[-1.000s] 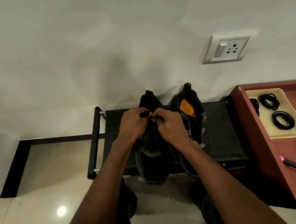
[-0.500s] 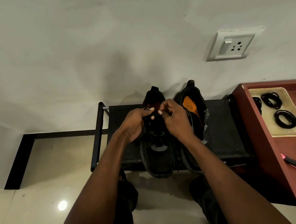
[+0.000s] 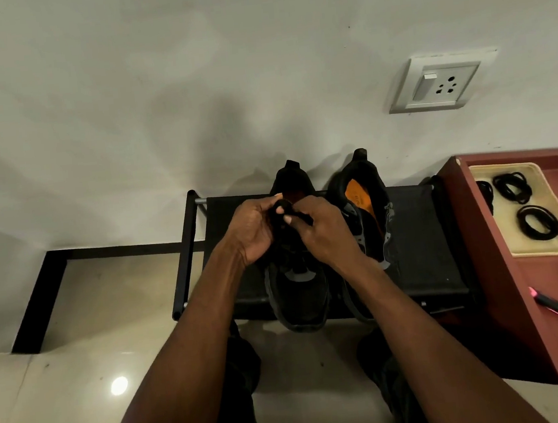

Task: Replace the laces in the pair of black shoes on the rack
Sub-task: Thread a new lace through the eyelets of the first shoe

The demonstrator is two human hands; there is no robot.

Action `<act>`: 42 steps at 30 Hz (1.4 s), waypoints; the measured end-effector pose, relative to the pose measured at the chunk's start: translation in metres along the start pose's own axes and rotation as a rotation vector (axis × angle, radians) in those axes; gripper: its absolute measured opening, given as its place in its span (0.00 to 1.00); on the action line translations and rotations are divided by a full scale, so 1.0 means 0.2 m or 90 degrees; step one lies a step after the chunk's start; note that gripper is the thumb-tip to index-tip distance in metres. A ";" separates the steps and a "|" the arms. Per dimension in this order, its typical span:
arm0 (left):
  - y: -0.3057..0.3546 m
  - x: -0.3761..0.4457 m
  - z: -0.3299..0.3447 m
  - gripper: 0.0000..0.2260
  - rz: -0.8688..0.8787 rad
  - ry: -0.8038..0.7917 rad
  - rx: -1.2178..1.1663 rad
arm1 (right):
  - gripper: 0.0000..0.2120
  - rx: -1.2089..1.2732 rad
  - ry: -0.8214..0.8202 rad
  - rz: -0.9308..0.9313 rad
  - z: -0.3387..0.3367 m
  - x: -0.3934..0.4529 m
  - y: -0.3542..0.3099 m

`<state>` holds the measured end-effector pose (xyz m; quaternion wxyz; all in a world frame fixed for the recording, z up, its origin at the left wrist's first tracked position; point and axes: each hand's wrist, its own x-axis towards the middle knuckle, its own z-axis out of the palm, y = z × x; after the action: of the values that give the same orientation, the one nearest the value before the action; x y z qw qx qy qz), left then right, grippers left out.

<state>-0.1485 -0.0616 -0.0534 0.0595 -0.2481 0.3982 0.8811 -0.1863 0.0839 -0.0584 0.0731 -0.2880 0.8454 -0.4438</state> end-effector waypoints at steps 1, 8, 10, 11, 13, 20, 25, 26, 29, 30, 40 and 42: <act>0.01 0.00 -0.01 0.08 0.010 0.016 0.019 | 0.06 -0.005 0.004 -0.008 -0.02 0.00 0.00; 0.02 0.01 -0.01 0.12 0.115 0.128 0.257 | 0.05 0.411 0.105 0.240 -0.13 -0.06 -0.03; 0.02 0.01 -0.04 0.15 0.147 0.192 0.371 | 0.08 0.415 0.110 0.267 -0.13 -0.10 -0.03; 0.02 0.01 -0.06 0.16 0.156 0.210 0.417 | 0.09 0.390 0.112 0.267 -0.13 -0.12 -0.03; 0.03 0.00 -0.08 0.17 0.161 0.225 0.463 | 0.13 0.298 0.111 0.257 -0.15 -0.15 0.00; 0.01 0.08 -0.15 0.17 0.158 0.327 0.412 | 0.14 -0.120 0.024 0.226 -0.23 -0.29 0.10; -0.01 0.15 -0.16 0.17 0.115 0.371 0.429 | 0.08 -0.246 -0.025 0.172 -0.20 -0.39 0.15; -0.01 0.16 -0.16 0.17 0.106 0.381 0.436 | 0.08 -0.269 -0.024 0.154 -0.20 -0.40 0.16; 0.00 0.20 -0.15 0.16 0.083 0.402 0.445 | 0.09 -0.334 -0.010 0.085 -0.20 -0.43 0.17; 0.01 0.21 -0.15 0.15 0.075 0.408 0.444 | 0.09 -0.354 -0.003 0.066 -0.20 -0.44 0.17; -0.03 0.20 -0.14 0.16 0.048 0.418 0.390 | 0.10 -0.368 0.014 0.058 -0.19 -0.46 0.22; -0.05 0.16 -0.14 0.15 0.064 0.405 0.398 | 0.09 -0.346 0.017 0.093 -0.18 -0.46 0.21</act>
<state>-0.1611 -0.0787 -0.0916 -0.0367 -0.4571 0.6555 0.6001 -0.1419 0.1787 -0.0816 0.0139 -0.2297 0.9528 -0.1979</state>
